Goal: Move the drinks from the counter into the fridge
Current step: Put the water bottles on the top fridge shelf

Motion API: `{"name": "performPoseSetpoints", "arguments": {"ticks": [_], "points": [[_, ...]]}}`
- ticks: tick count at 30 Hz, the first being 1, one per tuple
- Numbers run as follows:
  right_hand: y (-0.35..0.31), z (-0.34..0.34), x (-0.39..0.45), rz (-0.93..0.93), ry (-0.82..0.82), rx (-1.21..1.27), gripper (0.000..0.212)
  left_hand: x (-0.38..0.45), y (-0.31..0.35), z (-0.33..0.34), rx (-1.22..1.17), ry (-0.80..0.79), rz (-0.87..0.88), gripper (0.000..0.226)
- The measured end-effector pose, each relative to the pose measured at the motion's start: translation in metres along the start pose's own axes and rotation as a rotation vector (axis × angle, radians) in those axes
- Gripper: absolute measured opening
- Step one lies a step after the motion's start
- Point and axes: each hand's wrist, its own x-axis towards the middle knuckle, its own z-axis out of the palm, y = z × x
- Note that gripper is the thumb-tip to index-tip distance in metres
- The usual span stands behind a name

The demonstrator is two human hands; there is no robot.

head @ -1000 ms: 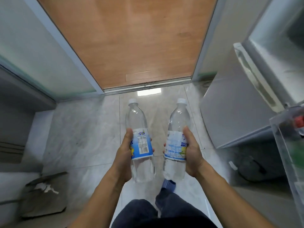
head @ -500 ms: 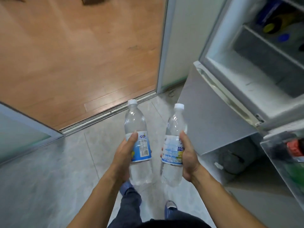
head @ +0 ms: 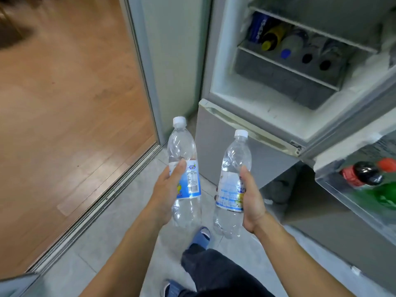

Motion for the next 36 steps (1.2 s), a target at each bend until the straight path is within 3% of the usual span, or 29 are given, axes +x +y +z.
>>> {"name": "performPoseSetpoints", "arguments": {"ticks": [3, 12, 16, 19, 22, 24, 28, 33, 36], "points": [[-0.02, -0.004, 0.023, -0.029, 0.061, 0.067, 0.082, 0.029, 0.023, 0.019, 0.056, -0.077, 0.031, 0.064], [-0.117, -0.013, 0.101, -0.121, 0.127, 0.188, 0.086, 0.126, 0.109, 0.09, 0.102, -0.209, 0.042, 0.071], [-0.167, -0.02, 0.122, -0.19, 0.198, 0.253, 0.076, 0.162, 0.144, 0.128, 0.03, -0.319, 0.024, 0.06], [-0.204, -0.026, 0.137, -0.26, 0.234, 0.325, 0.074, 0.189, 0.174, 0.158, -0.048, -0.417, -0.021, 0.038], [-0.246, -0.034, 0.15, -0.295, 0.183, 0.436, 0.069, 0.216, 0.209, 0.194, -0.052, -0.478, -0.004, 0.046], [-0.278, -0.039, 0.161, -0.354, 0.206, 0.414, 0.056, 0.233, 0.234, 0.222, -0.014, -0.495, 0.076, 0.039], [-0.346, -0.046, 0.188, -0.593, 0.428, 0.265, 0.035, 0.267, 0.279, 0.274, 0.104, -0.503, 0.298, 0.012], [-0.432, -0.053, 0.221, -0.75, 0.515, 0.195, 0.054, 0.303, 0.325, 0.329, 0.242, -0.451, 0.534, 0.02], [-0.47, -0.055, 0.24, -0.822, 0.646, 0.063, 0.053, 0.322, 0.346, 0.358, 0.321, -0.395, 0.671, 0.032]]}}
